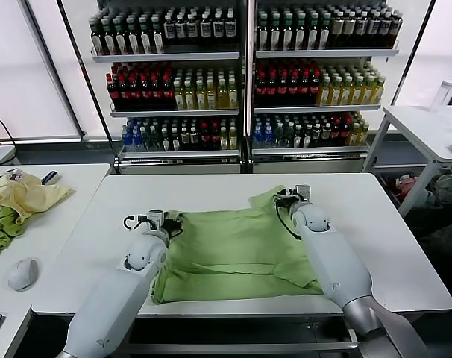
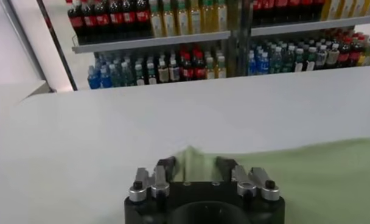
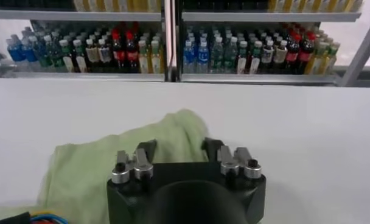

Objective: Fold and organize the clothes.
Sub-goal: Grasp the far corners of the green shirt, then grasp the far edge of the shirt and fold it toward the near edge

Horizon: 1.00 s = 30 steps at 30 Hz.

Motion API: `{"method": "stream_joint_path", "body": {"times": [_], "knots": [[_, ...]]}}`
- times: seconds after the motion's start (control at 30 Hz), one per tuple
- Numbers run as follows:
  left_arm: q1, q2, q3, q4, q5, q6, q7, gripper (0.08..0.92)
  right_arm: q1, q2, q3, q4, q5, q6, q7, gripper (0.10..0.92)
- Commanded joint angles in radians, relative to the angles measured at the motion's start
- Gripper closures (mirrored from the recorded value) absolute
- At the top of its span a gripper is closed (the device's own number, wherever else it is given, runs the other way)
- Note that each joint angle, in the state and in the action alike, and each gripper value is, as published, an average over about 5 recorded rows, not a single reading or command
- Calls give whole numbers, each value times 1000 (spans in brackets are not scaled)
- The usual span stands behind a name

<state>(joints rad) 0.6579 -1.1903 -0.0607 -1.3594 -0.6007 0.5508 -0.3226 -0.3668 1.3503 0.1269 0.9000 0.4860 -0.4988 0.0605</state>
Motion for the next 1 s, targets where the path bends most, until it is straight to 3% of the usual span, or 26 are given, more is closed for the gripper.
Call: {"method": "stream_joint_path", "body": {"times": [0.03, 0.27, 0.4, 1.0], "knots": [[21, 5, -4, -19, -36, -10, 14, 614, 1, 6, -4, -24, 23, -10, -12, 659], [52, 20, -23, -83, -61, -94, 26, 804, -43, -24, -5, 81, 41, 18, -8, 858], [77, 39, -44, -136, -80, -125, 30, 889, -93, -56, 2, 213, 55, 38, -2, 901], [321, 128, -160, -469, -115, -111, 45, 902, -411, -233, 134, 746, 125, 13, 28, 902]]}}
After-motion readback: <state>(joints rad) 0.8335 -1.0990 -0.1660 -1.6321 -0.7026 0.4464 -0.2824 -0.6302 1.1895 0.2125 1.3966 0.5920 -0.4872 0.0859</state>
